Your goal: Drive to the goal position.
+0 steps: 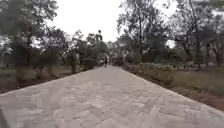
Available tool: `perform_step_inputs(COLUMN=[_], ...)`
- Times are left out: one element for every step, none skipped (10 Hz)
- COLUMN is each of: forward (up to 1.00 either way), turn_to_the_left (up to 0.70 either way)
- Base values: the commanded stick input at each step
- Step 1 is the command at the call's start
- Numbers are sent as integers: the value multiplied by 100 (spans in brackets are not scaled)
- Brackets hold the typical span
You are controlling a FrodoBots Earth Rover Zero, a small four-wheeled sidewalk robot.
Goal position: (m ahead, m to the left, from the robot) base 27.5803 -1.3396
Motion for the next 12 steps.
perform_step_inputs(forward=[70, 70, 70, 70, 70, 70, 70, 70, 70, 70, 70, 70], turn_to_the_left=[0, 0, 0, 0, 0, 0, 0, 0, 0, 0, 0, 0])
